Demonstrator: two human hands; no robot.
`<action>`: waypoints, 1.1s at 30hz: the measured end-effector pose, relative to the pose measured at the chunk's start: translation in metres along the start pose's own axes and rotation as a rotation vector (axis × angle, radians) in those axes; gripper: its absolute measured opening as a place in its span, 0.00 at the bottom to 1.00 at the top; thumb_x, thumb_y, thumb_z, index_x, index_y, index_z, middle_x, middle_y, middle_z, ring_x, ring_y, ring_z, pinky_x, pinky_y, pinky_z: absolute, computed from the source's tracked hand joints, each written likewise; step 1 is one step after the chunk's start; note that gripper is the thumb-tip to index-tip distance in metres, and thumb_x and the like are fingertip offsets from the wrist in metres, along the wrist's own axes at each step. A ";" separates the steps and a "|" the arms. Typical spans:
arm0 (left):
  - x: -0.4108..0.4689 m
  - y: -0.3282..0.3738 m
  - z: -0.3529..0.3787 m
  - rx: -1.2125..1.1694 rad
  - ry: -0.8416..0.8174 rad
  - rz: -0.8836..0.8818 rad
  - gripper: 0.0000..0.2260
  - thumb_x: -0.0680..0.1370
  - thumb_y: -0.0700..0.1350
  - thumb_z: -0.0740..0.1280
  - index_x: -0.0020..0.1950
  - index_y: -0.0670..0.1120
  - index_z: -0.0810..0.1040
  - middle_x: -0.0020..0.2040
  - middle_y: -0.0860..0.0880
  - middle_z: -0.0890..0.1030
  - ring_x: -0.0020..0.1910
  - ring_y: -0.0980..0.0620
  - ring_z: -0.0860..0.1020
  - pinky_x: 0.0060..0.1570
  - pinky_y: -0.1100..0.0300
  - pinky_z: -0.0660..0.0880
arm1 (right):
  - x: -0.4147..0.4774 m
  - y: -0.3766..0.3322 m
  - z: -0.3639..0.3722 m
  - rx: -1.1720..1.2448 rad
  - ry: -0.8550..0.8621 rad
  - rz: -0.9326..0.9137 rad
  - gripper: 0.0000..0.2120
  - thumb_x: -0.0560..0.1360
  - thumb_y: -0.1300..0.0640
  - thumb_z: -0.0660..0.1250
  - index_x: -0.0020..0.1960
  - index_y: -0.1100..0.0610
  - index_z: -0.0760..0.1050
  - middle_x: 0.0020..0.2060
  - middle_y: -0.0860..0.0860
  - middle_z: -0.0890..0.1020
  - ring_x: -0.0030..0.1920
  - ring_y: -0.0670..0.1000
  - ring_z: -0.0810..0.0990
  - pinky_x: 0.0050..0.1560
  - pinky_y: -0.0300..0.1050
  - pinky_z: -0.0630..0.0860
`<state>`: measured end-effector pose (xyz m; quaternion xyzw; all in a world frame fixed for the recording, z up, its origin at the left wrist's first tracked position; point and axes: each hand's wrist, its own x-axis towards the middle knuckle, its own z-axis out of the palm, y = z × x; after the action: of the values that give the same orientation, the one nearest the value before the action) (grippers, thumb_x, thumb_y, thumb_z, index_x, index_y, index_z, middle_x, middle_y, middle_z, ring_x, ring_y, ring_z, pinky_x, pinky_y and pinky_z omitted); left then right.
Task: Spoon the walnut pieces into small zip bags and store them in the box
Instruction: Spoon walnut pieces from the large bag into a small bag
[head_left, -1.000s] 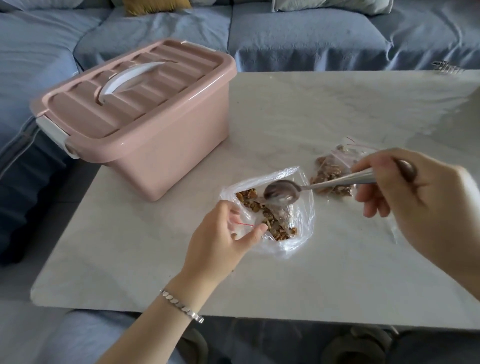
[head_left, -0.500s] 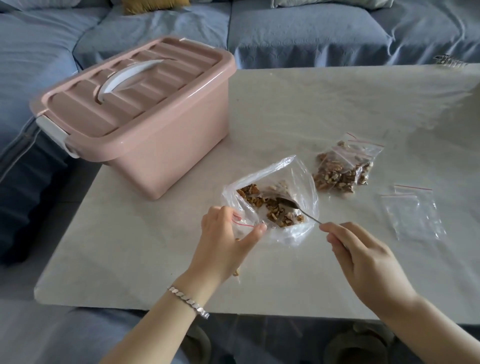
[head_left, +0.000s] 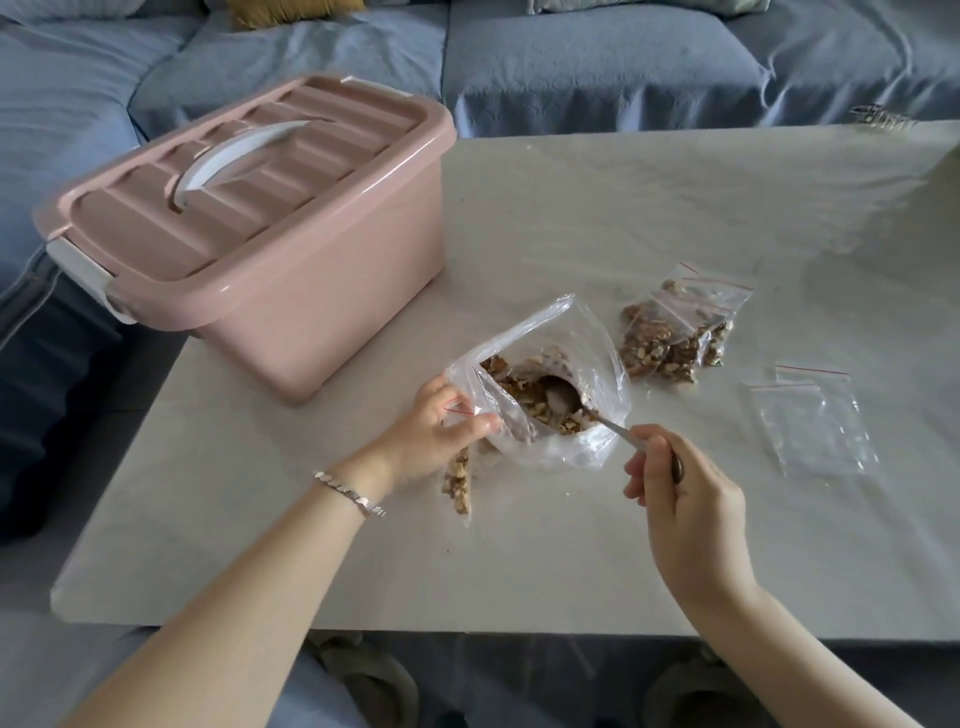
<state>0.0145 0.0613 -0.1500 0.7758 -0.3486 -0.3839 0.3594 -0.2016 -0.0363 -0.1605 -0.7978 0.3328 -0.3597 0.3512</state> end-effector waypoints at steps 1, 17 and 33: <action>0.001 0.002 0.000 -0.007 -0.016 0.007 0.34 0.58 0.68 0.64 0.48 0.41 0.75 0.54 0.51 0.70 0.55 0.59 0.71 0.56 0.73 0.65 | 0.001 -0.002 0.003 0.017 -0.006 0.036 0.18 0.80 0.51 0.51 0.54 0.59 0.76 0.33 0.48 0.76 0.38 0.46 0.77 0.38 0.37 0.74; -0.007 -0.005 0.019 -0.309 0.070 0.120 0.22 0.62 0.63 0.63 0.44 0.48 0.71 0.40 0.56 0.72 0.43 0.60 0.72 0.49 0.66 0.66 | 0.010 -0.027 0.014 0.576 -0.041 0.733 0.15 0.80 0.60 0.54 0.44 0.60 0.78 0.30 0.55 0.79 0.27 0.48 0.79 0.30 0.37 0.77; -0.049 -0.021 -0.013 0.008 0.374 -0.010 0.14 0.70 0.61 0.68 0.43 0.54 0.69 0.51 0.53 0.74 0.50 0.60 0.73 0.49 0.65 0.65 | 0.016 -0.024 -0.021 0.709 -0.066 0.810 0.15 0.80 0.58 0.55 0.45 0.63 0.78 0.29 0.55 0.79 0.28 0.49 0.78 0.30 0.37 0.77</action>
<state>0.0079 0.1156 -0.1443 0.8368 -0.2733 -0.2333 0.4132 -0.2034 -0.0428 -0.1250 -0.4490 0.4608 -0.2604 0.7199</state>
